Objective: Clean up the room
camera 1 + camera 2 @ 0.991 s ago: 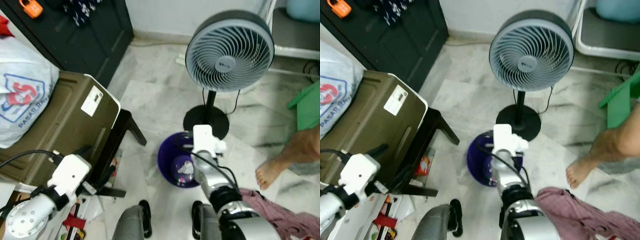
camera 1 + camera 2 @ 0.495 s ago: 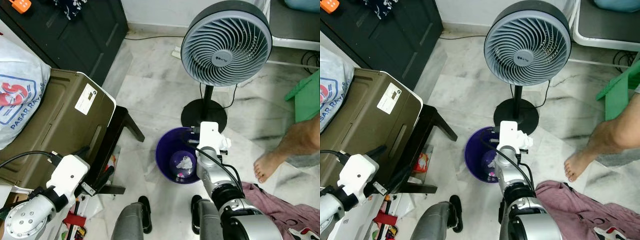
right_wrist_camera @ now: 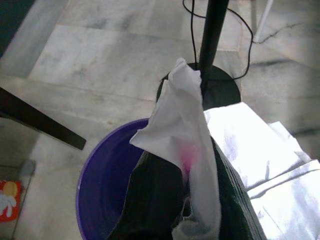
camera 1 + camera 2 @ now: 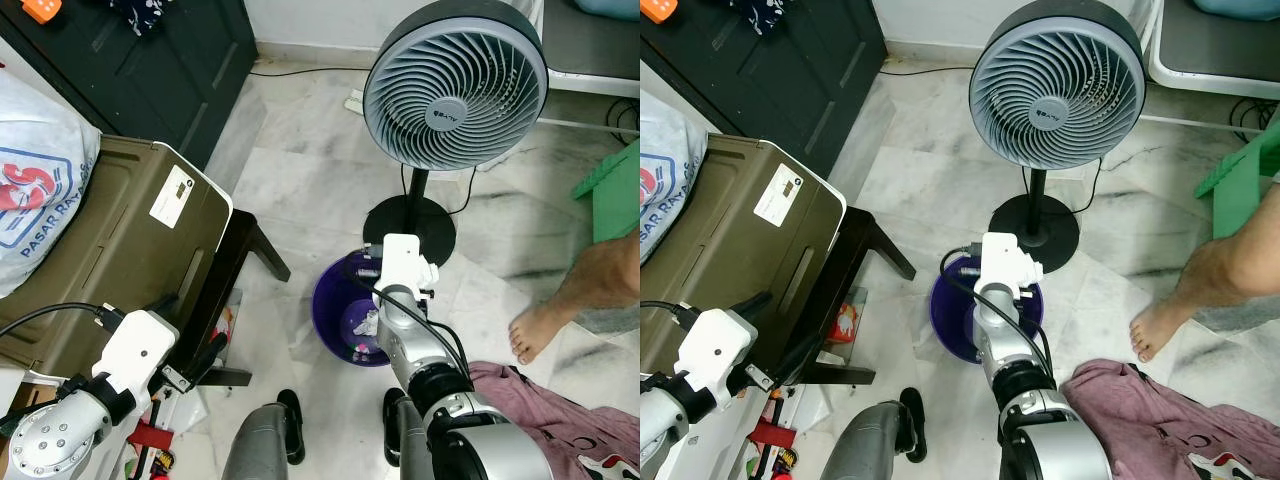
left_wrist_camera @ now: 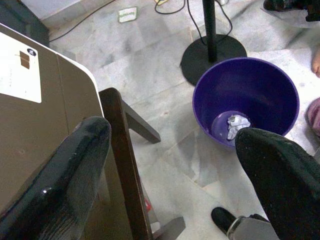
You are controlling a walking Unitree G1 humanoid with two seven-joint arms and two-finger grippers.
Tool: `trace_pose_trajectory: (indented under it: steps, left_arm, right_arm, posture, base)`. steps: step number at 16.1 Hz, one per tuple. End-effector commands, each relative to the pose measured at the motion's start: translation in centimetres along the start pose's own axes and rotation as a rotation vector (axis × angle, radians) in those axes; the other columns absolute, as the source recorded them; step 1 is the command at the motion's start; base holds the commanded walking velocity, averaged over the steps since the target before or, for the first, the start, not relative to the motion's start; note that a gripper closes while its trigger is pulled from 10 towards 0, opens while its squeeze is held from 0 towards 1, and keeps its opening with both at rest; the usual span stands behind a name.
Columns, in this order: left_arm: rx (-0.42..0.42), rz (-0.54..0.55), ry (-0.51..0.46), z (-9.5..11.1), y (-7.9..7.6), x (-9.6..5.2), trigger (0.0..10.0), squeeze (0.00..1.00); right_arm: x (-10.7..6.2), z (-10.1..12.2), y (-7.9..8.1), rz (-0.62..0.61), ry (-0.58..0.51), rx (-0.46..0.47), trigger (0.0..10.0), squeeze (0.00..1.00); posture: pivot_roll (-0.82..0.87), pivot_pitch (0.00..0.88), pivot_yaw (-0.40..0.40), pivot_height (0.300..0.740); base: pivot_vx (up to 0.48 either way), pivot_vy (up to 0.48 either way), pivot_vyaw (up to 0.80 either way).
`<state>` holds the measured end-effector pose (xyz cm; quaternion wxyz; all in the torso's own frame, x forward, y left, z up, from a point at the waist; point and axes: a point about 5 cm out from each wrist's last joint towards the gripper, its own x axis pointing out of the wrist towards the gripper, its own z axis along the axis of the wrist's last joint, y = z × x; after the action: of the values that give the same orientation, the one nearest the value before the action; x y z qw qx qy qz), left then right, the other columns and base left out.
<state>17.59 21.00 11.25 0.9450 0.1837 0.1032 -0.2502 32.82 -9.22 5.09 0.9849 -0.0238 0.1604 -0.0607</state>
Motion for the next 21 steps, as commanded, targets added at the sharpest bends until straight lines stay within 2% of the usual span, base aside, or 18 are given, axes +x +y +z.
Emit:
trace_pose_trajectory:
  steps: [1, 17, 19, 21]
  left_arm:
    - [0.001, 0.022, 0.03, -0.4, 0.4, -0.6, 10.0, 0.0]
    - [-0.014, 0.064, 0.054, -0.9, 1.2, -1.0, 10.0, 0.0]
    - [-0.012, 0.068, 0.037, -0.7, 1.3, -0.4, 10.0, 0.0]
    - [-0.013, 0.082, -0.019, 0.3, 1.3, 0.9, 10.0, 0.0]
  right_arm:
    - [-0.4, -0.7, 1.0, 0.021, 0.029, 0.012, 10.0, 1.0]
    - [-0.2, -0.3, 1.2, 0.02, 0.008, 0.044, 10.0, 1.0]
    - [-0.1, -0.1, 1.3, 0.04, 0.001, 0.052, 10.0, 1.0]
    - [-0.1, 0.5, 1.5, 0.094, -0.015, 0.051, 10.0, 1.0]
  posture:
    - [0.16, 0.32, 0.188, 0.74]
    - [0.16, 0.312, 0.203, 0.74]
    - [0.14, 0.294, 0.192, 0.74]
    - [0.12, 0.269, 0.174, 0.74]
  base:
    - [0.0, 0.0, 0.0]
    - [0.0, 0.0, 0.0]
    - [0.0, 0.0, 0.0]
    - [0.0, 0.0, 0.0]
